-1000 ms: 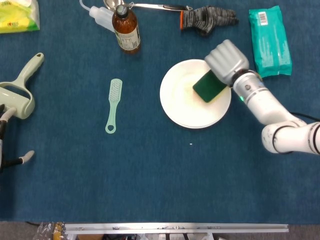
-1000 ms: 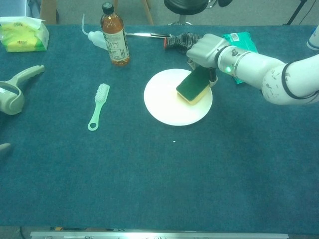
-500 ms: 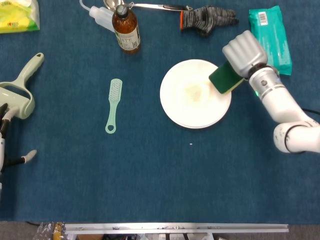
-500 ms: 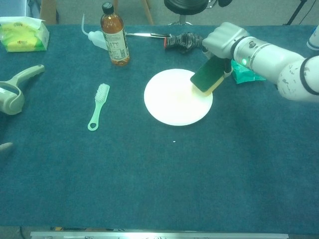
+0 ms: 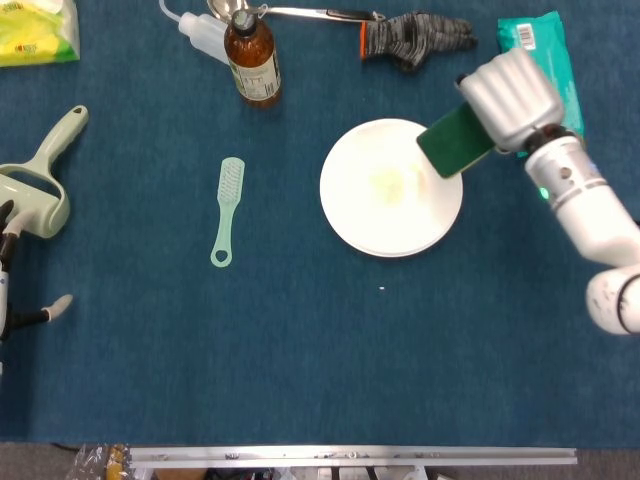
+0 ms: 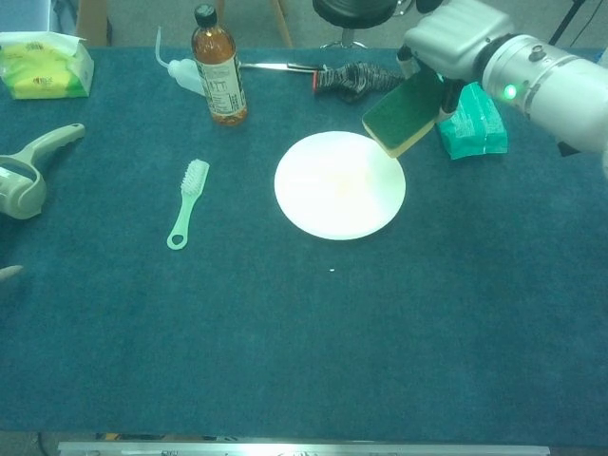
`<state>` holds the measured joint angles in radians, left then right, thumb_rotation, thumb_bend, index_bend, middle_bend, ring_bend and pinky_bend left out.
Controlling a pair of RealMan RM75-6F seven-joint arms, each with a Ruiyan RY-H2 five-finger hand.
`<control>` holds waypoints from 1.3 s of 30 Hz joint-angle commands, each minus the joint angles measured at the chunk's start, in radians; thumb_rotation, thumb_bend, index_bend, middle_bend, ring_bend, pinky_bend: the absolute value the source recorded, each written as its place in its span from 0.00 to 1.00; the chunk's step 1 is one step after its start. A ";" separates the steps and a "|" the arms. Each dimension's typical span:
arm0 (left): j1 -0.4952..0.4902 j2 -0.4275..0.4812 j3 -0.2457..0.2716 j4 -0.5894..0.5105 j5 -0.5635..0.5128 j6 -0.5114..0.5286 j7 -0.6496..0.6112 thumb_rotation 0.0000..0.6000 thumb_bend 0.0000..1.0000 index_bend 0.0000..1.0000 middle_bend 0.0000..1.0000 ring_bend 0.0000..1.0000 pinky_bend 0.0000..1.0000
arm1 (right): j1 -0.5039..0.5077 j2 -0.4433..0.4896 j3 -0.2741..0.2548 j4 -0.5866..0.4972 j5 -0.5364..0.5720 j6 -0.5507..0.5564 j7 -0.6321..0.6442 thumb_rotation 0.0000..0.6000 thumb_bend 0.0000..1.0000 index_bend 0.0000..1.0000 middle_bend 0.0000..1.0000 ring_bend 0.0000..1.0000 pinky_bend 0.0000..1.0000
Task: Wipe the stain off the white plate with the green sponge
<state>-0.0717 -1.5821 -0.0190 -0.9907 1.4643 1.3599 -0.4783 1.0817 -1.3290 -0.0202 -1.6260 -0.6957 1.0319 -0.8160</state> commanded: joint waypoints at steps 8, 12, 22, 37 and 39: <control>-0.005 0.007 -0.002 -0.016 0.003 0.006 0.015 1.00 0.09 0.11 0.00 0.04 0.28 | -0.091 0.052 -0.014 -0.087 -0.102 0.047 0.059 1.00 0.00 0.57 0.61 0.52 0.57; -0.008 0.009 -0.002 -0.028 0.003 0.002 0.023 1.00 0.09 0.11 0.00 0.04 0.28 | -0.146 0.074 -0.039 -0.136 -0.165 0.094 0.076 1.00 0.00 0.57 0.61 0.52 0.57; -0.017 0.005 -0.002 -0.036 0.004 -0.006 0.031 1.00 0.09 0.11 0.00 0.04 0.28 | -0.283 0.117 -0.102 -0.207 -0.291 0.168 0.119 1.00 0.00 0.57 0.62 0.52 0.57; -0.028 0.013 -0.002 -0.066 0.004 -0.012 0.060 1.00 0.09 0.11 0.00 0.04 0.28 | -0.386 0.071 -0.123 -0.121 -0.330 0.088 0.179 1.00 0.00 0.57 0.62 0.52 0.57; -0.028 0.014 -0.002 -0.069 0.002 -0.012 0.061 1.00 0.09 0.11 0.00 0.04 0.28 | -0.395 0.068 -0.122 -0.112 -0.332 0.078 0.184 1.00 0.00 0.57 0.62 0.52 0.57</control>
<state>-0.0998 -1.5683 -0.0210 -1.0592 1.4669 1.3476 -0.4171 0.6908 -1.2588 -0.1432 -1.7412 -1.0266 1.1136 -0.6350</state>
